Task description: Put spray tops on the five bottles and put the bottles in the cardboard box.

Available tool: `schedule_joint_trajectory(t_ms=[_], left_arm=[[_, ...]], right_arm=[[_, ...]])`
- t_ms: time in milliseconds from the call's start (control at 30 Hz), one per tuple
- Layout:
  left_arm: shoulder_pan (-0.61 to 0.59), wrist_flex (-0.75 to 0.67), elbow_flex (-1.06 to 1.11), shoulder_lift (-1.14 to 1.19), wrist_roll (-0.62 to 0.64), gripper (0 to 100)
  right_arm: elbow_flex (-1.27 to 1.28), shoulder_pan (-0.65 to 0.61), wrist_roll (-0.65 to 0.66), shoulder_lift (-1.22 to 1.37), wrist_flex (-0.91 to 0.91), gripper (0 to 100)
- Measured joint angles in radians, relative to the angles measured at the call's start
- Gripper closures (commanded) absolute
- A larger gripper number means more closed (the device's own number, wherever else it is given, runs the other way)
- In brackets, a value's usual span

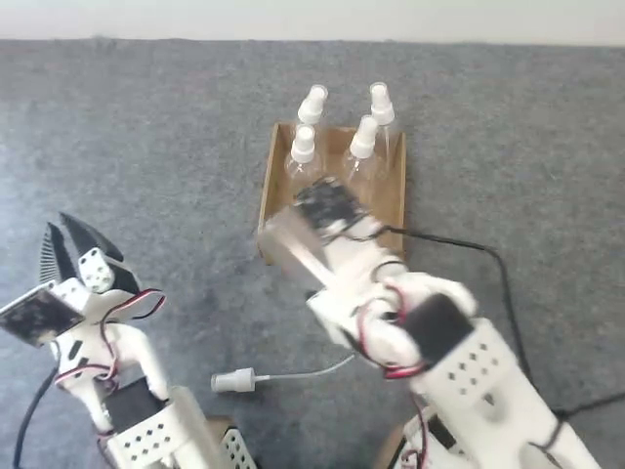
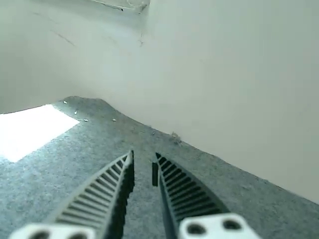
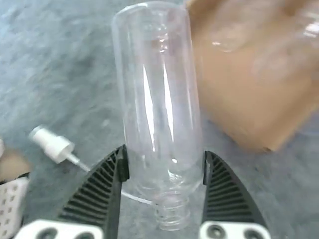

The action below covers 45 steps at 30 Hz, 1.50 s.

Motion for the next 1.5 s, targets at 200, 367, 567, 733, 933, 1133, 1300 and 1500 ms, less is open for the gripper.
schedule_joint_trajectory(t_ms=[200,367,567,733,933,1133,1300,1500], left_arm=[[0.000,0.000,0.000,0.000,-0.005,94],[0.000,0.000,0.000,0.000,-0.005,94],[0.000,0.000,0.000,0.000,-0.005,94],[0.000,0.000,0.005,0.000,-0.005,94],[0.000,0.000,0.006,0.000,-0.005,94],[0.000,0.000,0.006,0.000,-0.005,94],[0.000,0.000,0.006,0.000,-0.005,94],[0.000,0.000,0.006,0.000,-0.005,94]], right_arm=[[0.000,0.180,0.000,-0.107,0.063,90.3],[0.000,0.316,-0.044,-0.157,0.121,90.3],[0.000,0.508,-0.149,-0.164,0.167,90.3],[0.000,0.664,-0.287,-0.164,0.167,90.3],[0.012,0.778,-0.463,-0.164,0.166,90.3],[0.192,0.859,-0.551,-0.164,-0.029,90.8],[0.356,0.885,-0.624,-0.164,-0.253,90.8],[0.397,0.885,-0.686,-0.163,-0.327,90.8]])
